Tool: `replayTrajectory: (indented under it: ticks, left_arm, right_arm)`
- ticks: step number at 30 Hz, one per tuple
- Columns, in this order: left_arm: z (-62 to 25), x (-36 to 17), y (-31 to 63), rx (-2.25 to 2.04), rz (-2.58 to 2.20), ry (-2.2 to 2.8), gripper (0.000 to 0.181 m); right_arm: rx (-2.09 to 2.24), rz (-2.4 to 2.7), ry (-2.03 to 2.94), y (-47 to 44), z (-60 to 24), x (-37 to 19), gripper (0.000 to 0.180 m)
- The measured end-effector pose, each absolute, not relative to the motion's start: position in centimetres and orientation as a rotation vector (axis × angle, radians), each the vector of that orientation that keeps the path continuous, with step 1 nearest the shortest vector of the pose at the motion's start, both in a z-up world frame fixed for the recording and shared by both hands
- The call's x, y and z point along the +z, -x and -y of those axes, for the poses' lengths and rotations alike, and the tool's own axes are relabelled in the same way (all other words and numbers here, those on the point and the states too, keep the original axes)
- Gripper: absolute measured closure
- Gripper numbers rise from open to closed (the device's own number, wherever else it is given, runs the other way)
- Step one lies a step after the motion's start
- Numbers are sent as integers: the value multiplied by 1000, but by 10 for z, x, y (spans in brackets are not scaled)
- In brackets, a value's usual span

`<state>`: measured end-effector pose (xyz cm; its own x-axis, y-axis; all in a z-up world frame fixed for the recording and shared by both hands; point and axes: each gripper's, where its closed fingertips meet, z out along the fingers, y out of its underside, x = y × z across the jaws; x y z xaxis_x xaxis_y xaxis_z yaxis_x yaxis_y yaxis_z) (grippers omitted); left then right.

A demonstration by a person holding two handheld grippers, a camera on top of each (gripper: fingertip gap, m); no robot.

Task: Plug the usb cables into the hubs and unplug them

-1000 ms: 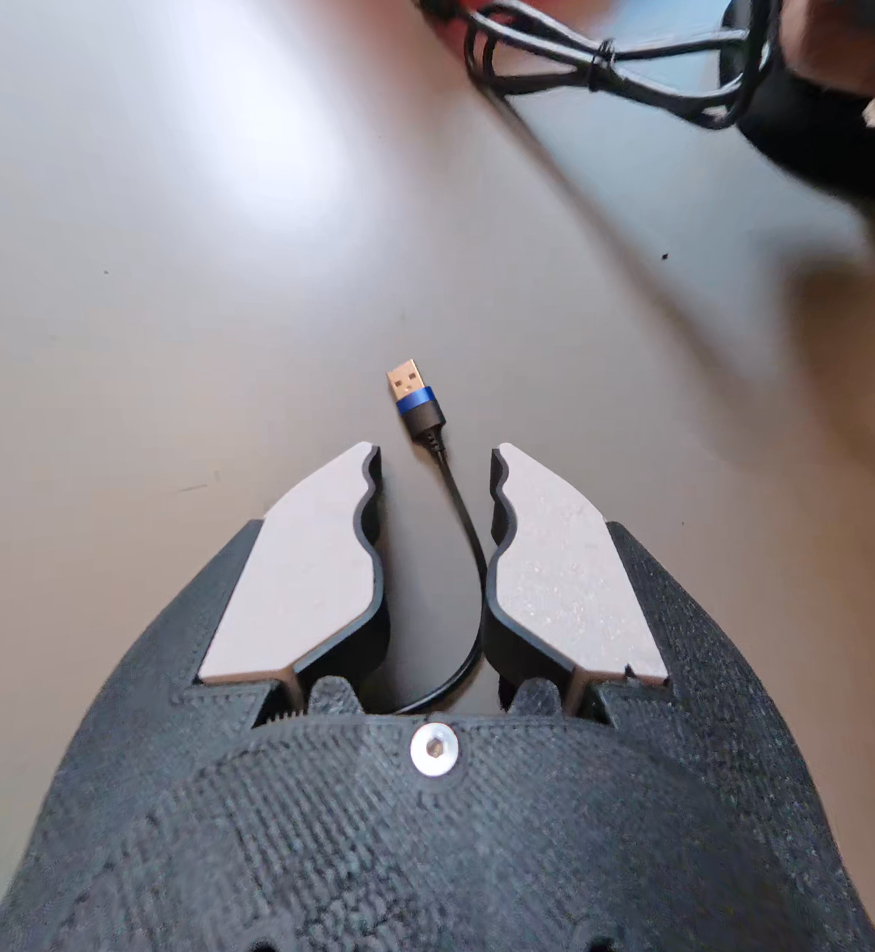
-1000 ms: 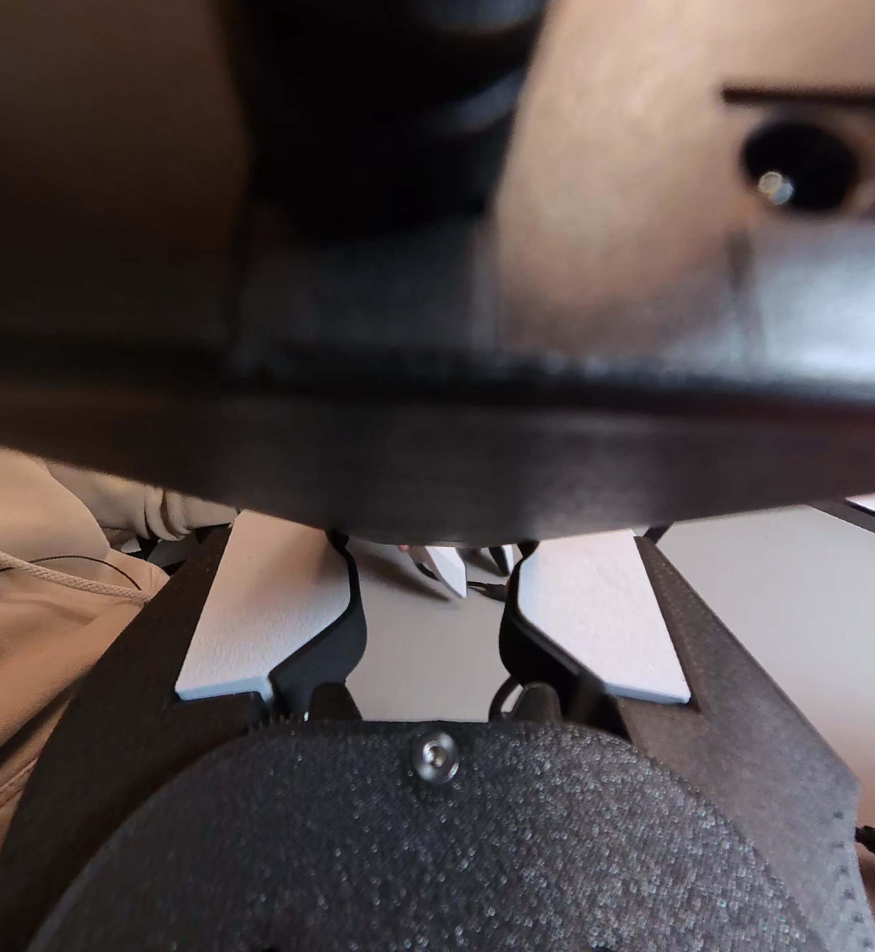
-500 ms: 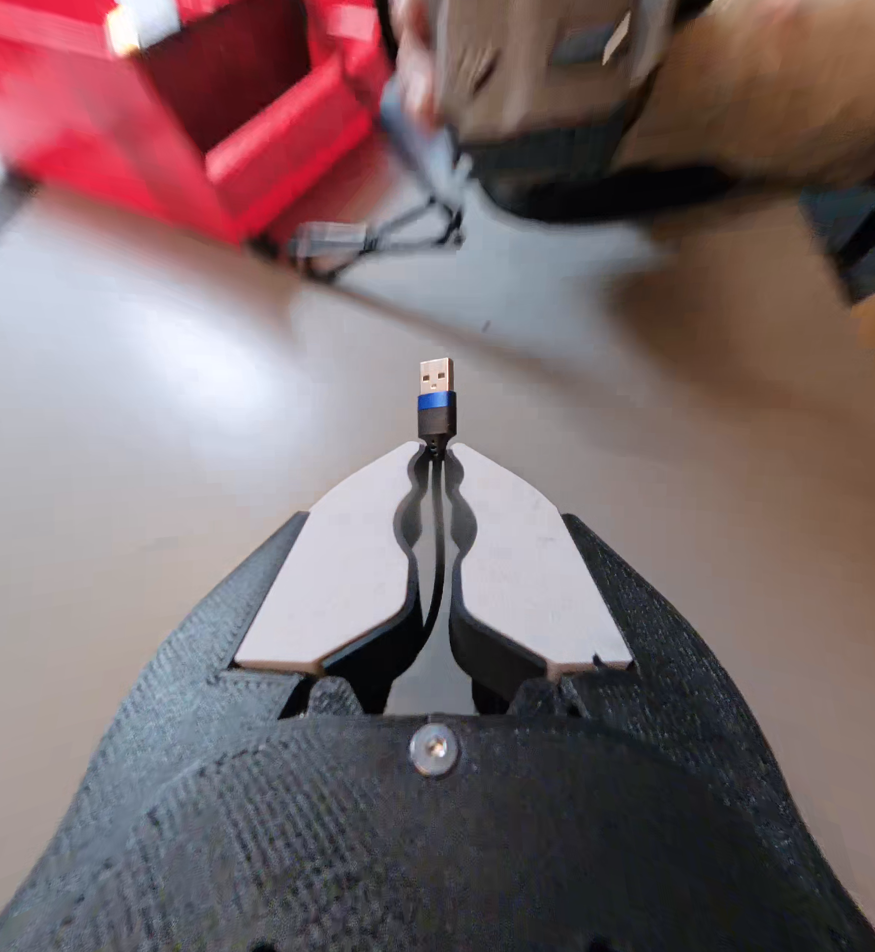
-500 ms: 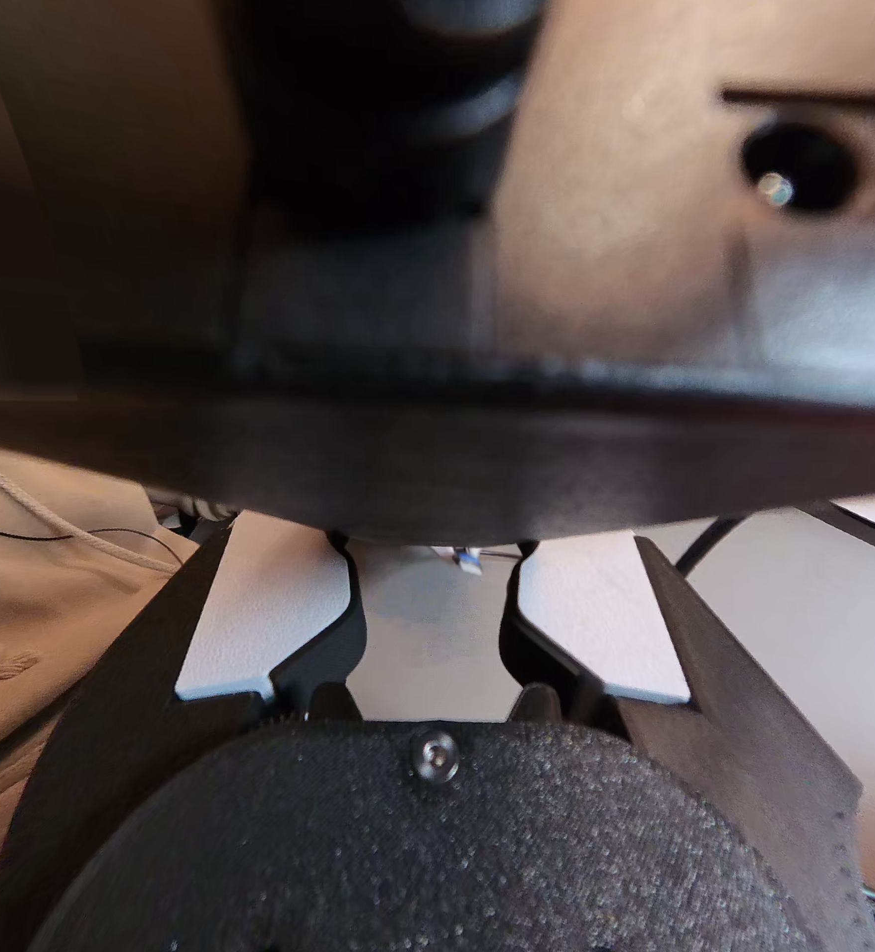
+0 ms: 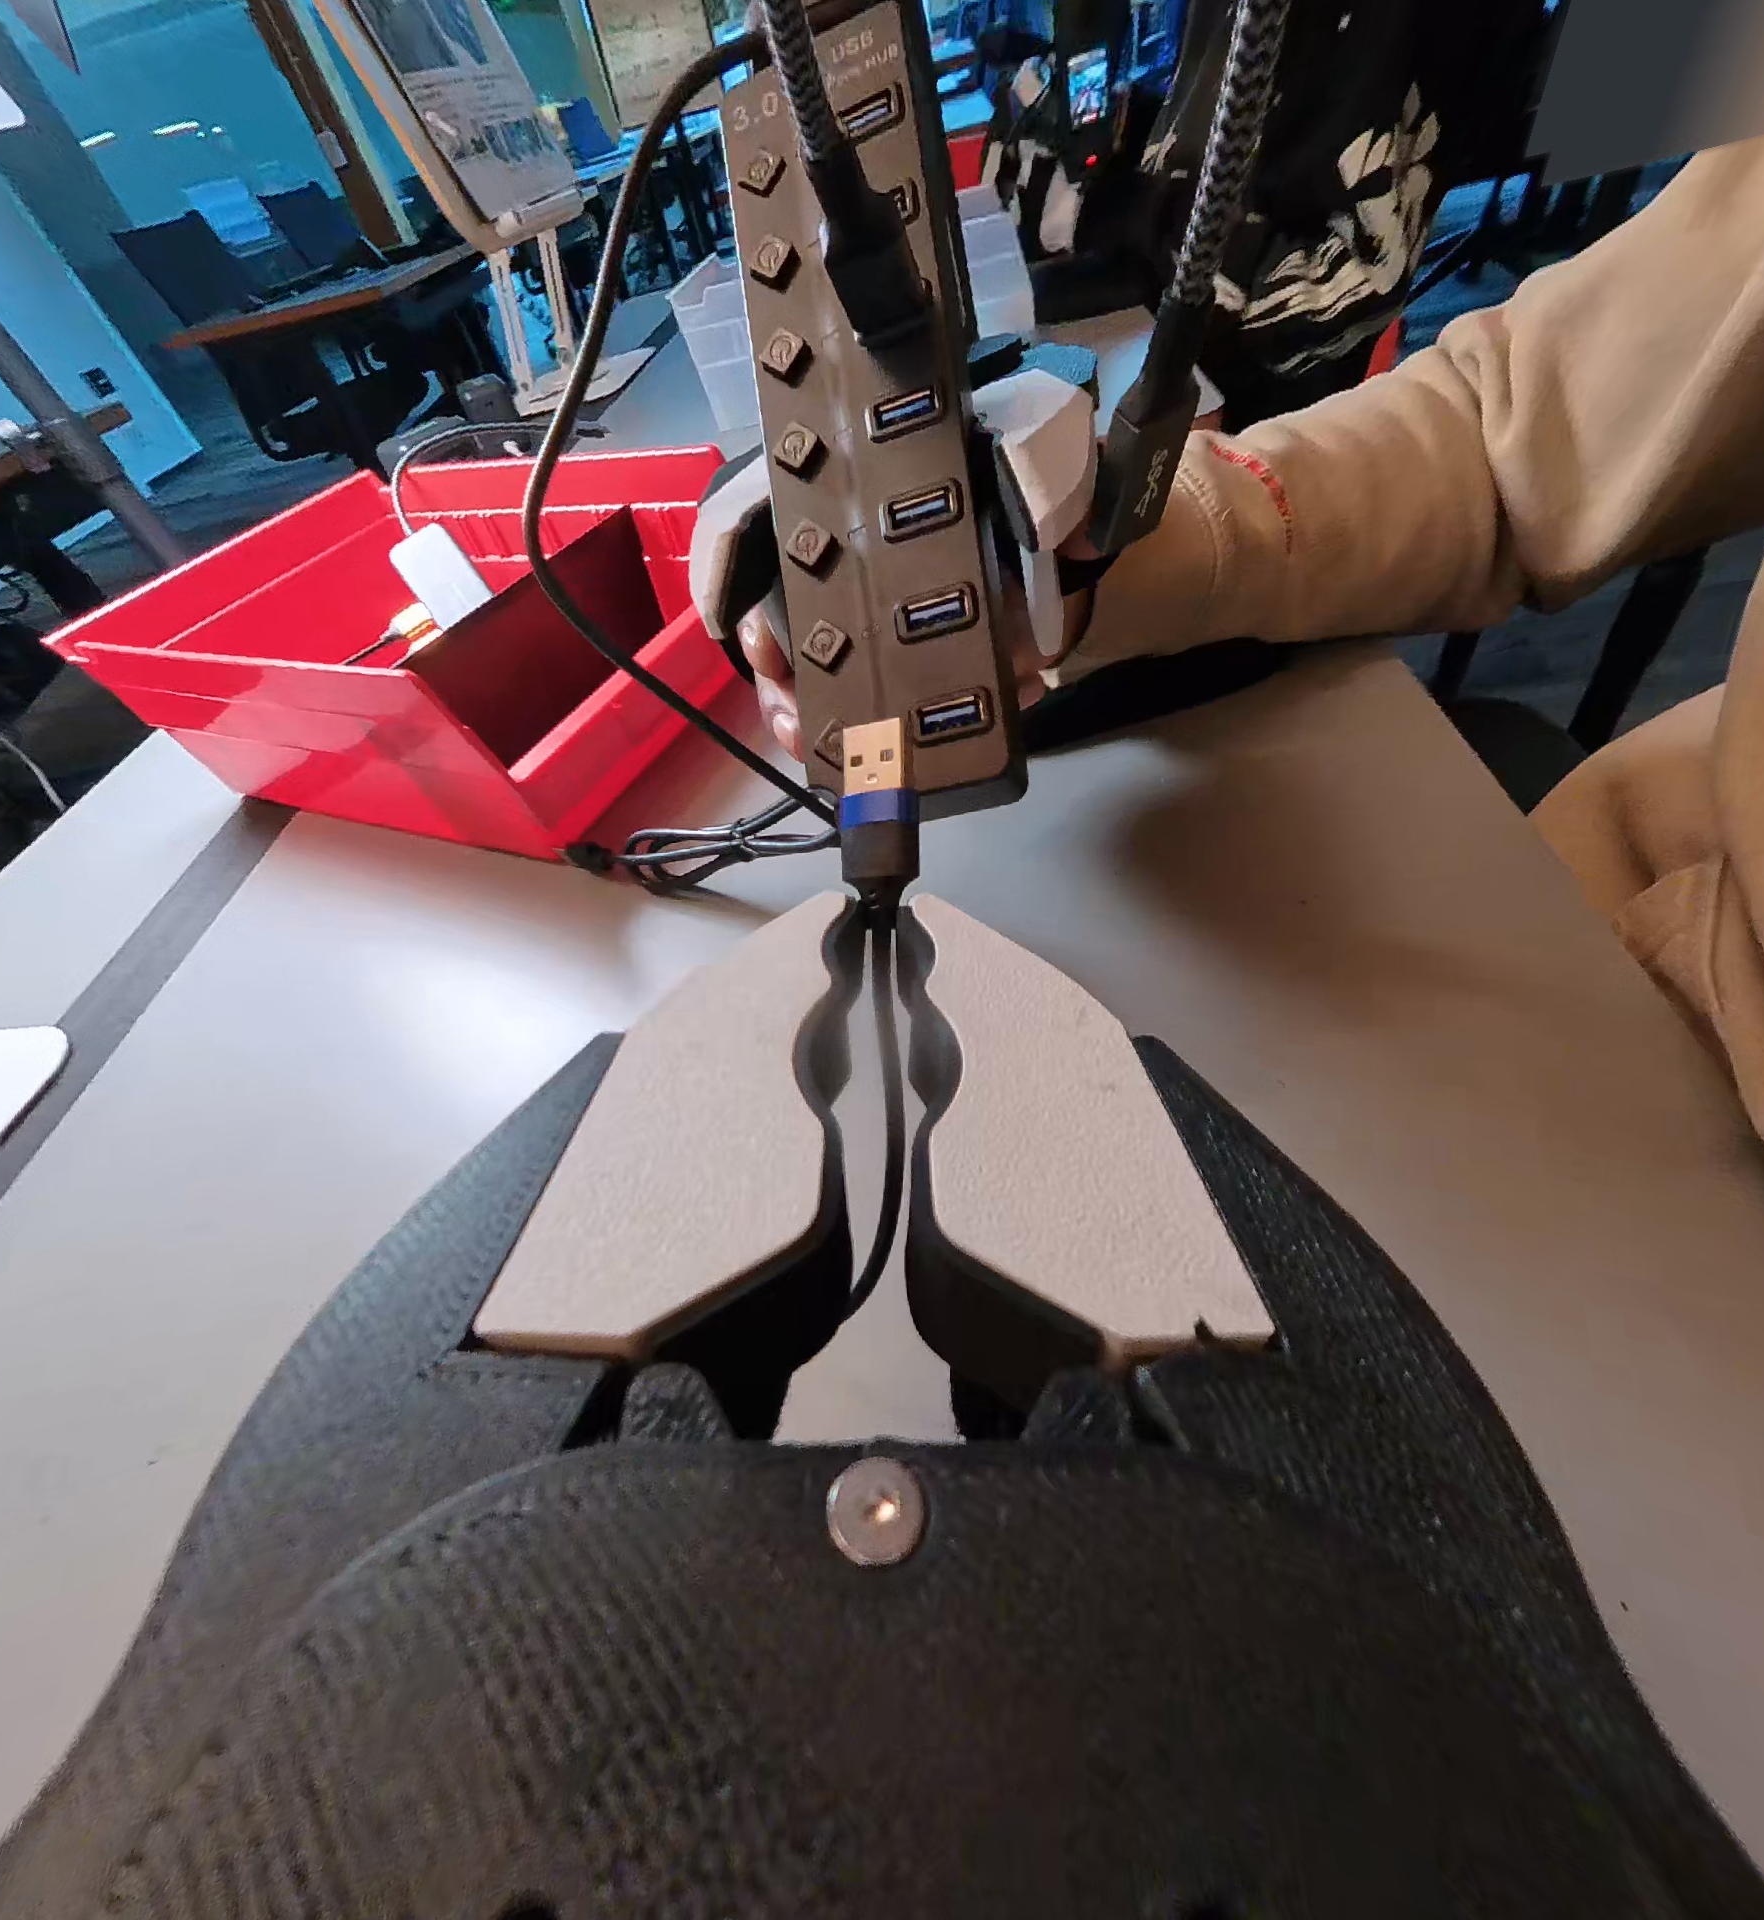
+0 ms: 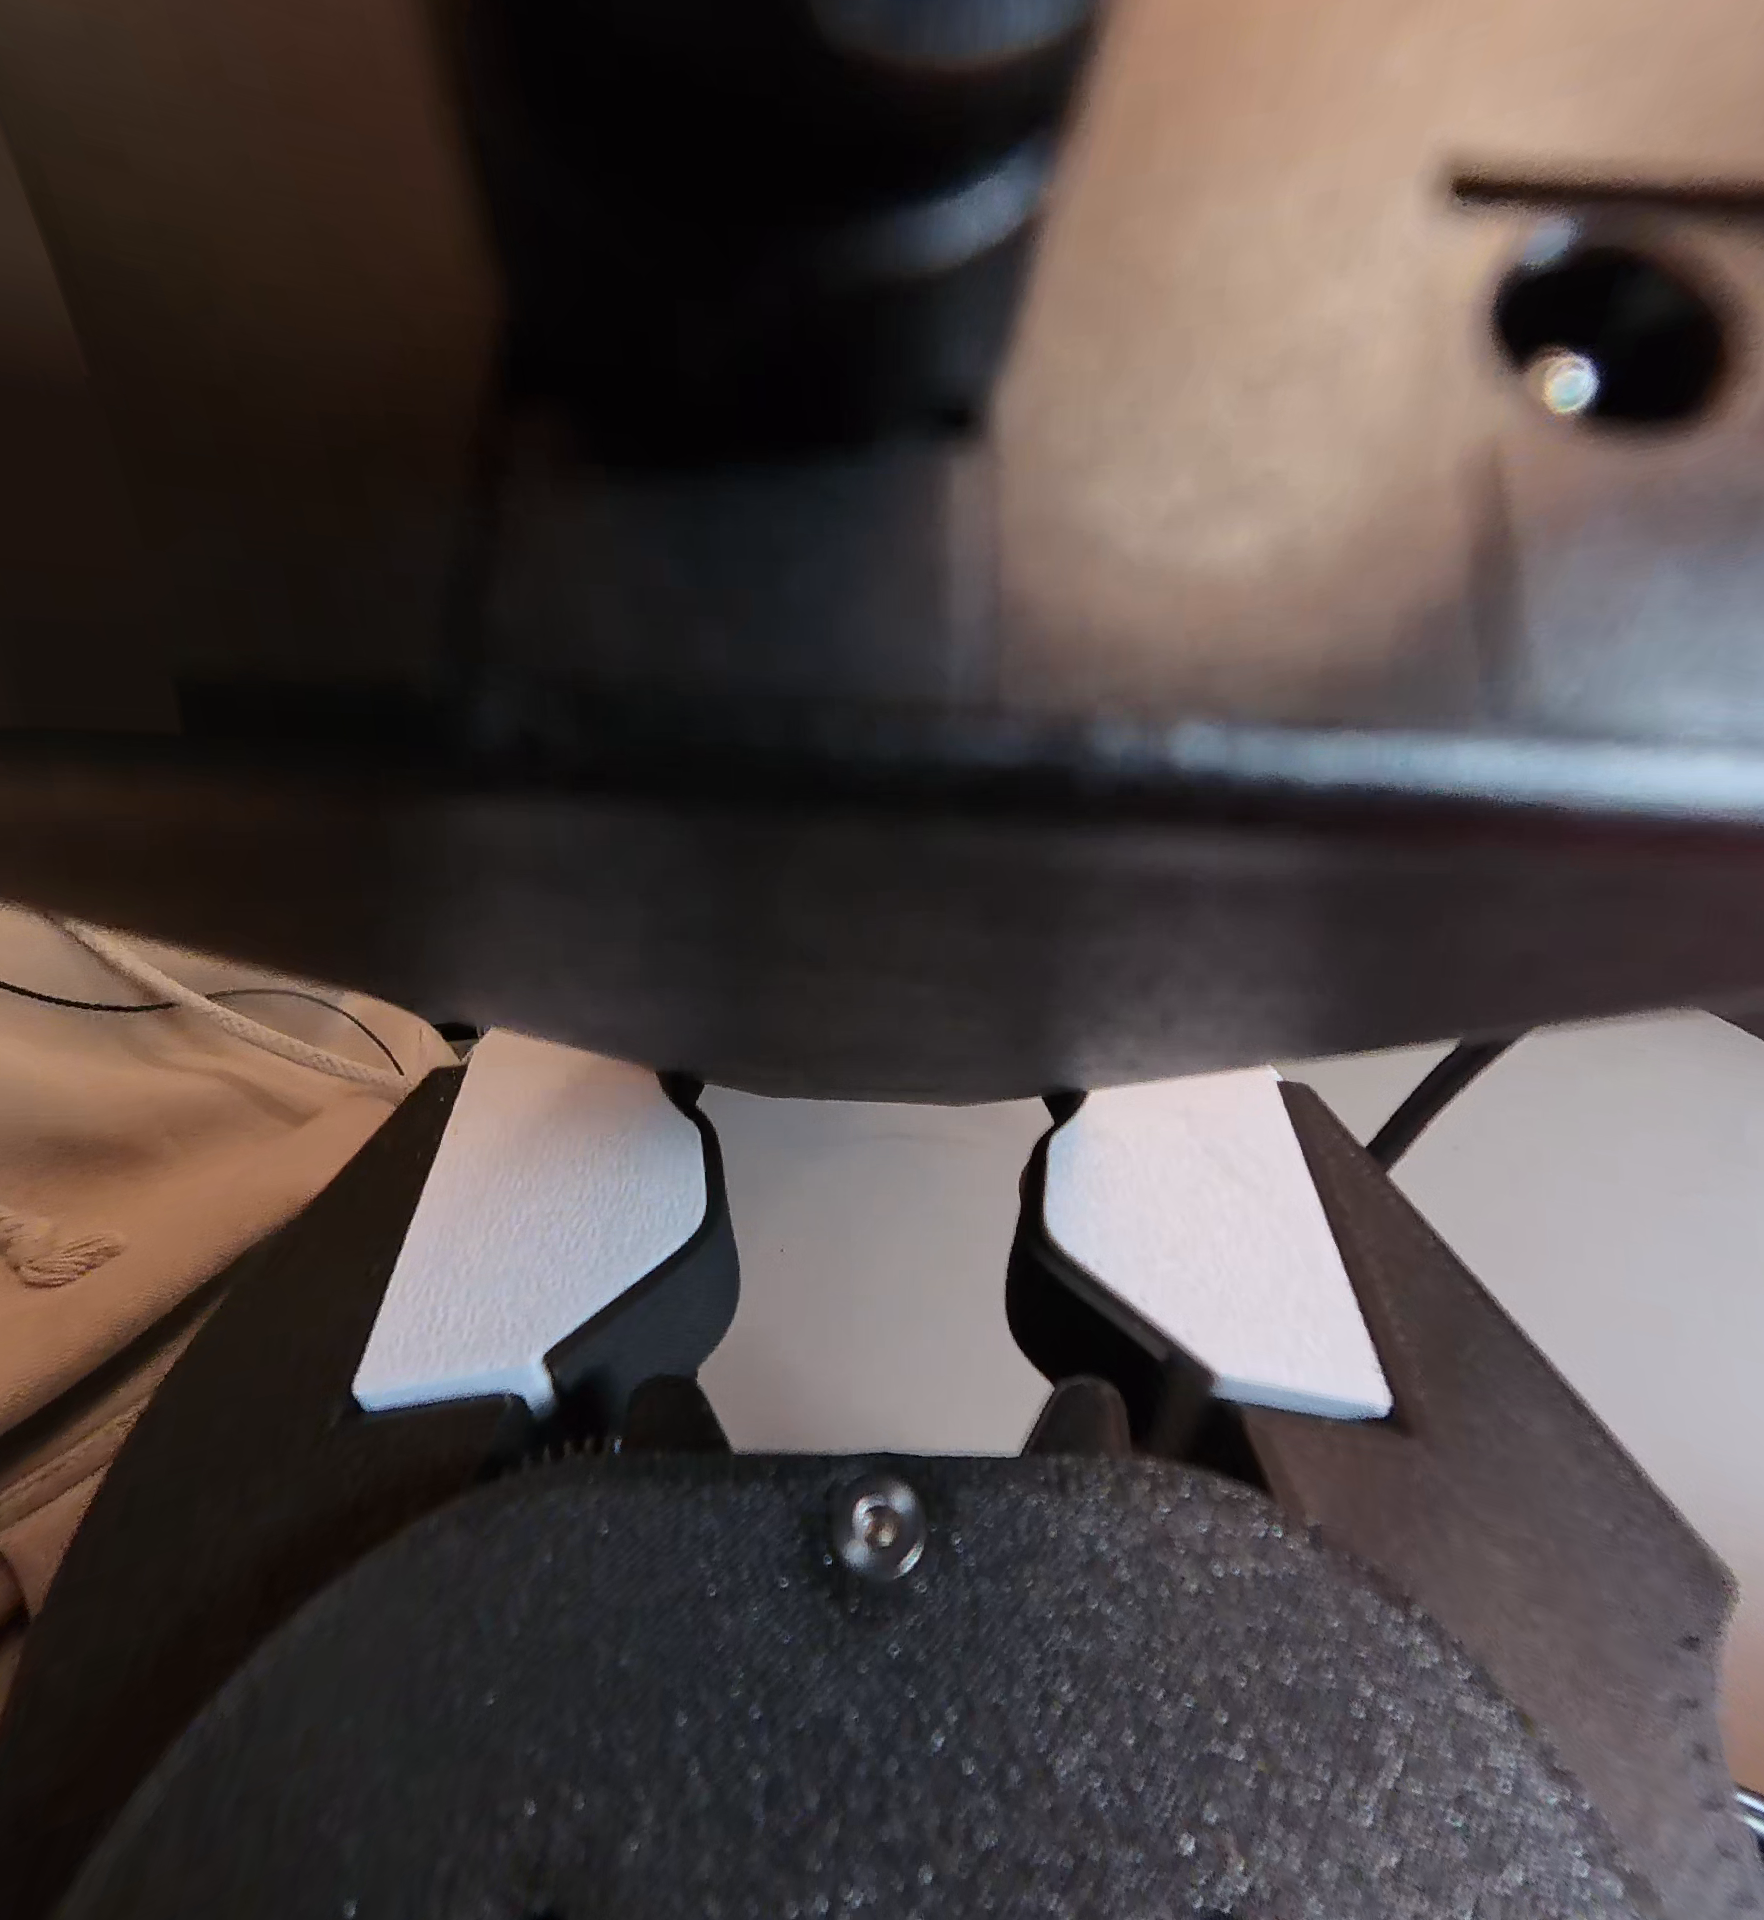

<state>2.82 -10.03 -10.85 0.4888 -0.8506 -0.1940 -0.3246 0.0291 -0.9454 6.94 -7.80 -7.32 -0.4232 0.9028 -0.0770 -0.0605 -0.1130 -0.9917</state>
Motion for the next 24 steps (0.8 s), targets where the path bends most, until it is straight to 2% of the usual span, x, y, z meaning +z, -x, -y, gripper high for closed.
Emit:
replayTrajectory:
  ticks: [9, 14, 24]
  left_arm:
    - [97, -108, -41, -186, -1154, 1544, 175]
    - [96, -114, -45, 12, -1226, 1542, 175]
    - [95, -124, -50, 137, -1304, 1565, 175]
  right_arm:
    - [1515, 1494, 981, -64, 83, -87, 117]
    - [1281, 1608, 997, -58, 79, -105, 117]
    - [940, 1849, 1163, -55, 73, -141, 117]
